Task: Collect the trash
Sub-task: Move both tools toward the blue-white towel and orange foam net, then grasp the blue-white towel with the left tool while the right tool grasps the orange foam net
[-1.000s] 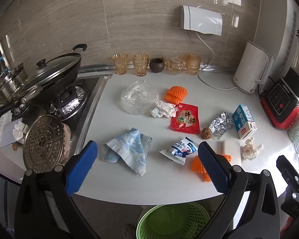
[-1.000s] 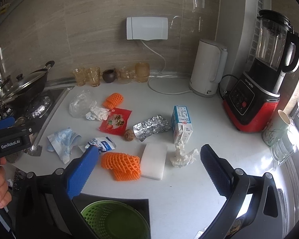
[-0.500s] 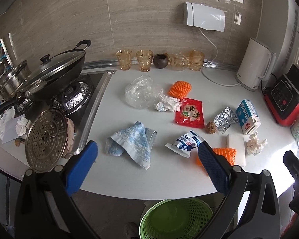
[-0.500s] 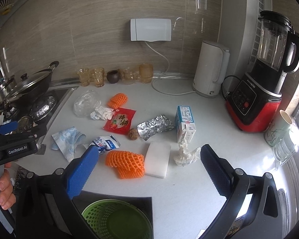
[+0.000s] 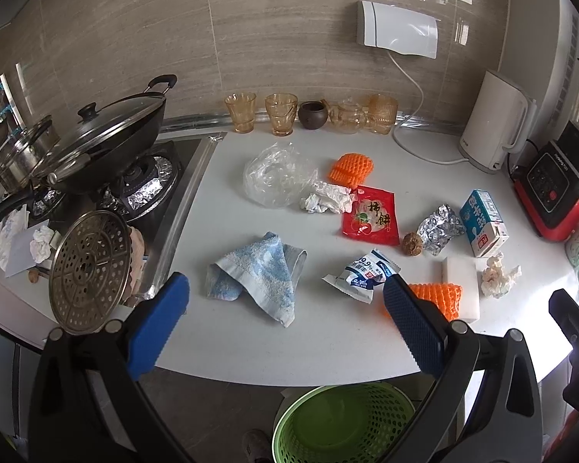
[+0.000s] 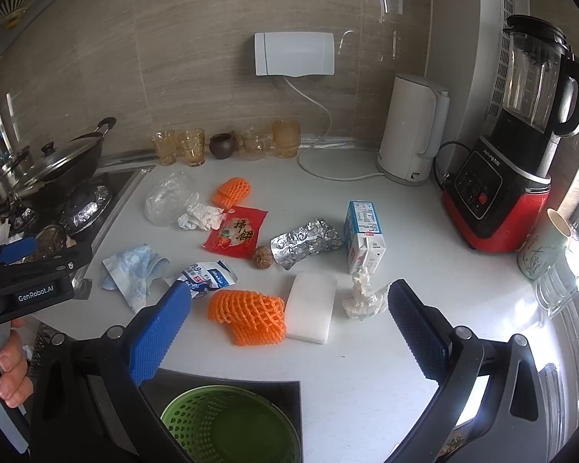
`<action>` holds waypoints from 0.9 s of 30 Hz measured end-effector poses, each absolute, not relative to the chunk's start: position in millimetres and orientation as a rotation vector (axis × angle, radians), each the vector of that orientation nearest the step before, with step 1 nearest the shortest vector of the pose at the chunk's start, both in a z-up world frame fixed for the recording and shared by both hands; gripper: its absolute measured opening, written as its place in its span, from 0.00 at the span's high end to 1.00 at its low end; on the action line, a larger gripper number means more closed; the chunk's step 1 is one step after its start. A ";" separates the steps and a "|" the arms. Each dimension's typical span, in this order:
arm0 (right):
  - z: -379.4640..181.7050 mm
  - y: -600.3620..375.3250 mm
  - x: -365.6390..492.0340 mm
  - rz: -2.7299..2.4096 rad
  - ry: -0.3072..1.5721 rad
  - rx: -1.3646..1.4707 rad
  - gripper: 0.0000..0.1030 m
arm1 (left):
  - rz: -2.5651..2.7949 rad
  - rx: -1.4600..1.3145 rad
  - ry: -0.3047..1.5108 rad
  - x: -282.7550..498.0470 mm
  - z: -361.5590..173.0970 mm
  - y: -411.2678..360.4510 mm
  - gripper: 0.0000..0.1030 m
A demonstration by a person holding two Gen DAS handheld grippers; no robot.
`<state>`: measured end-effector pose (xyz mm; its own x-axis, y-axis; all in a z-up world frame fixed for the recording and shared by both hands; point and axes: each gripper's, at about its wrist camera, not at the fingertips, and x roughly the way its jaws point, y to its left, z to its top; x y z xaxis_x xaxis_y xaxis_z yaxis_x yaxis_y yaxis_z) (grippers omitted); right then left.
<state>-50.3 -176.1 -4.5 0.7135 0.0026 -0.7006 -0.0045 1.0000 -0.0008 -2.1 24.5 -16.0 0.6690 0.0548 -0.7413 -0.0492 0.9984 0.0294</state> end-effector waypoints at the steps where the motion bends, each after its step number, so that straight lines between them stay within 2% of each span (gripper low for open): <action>1: -4.8 -175.5 -50.1 0.006 0.776 -0.001 0.02 | 0.055 0.001 0.832 -1.1 -17.0 26.2 0.06; 14: -29.0 -174.4 -40.6 0.037 0.813 0.049 0.02 | -0.017 0.026 0.821 15.9 -43.4 35.5 0.06; 27: -94.6 -163.2 -11.2 0.053 0.909 0.084 0.02 | -0.074 0.014 0.869 57.2 -93.8 76.7 0.06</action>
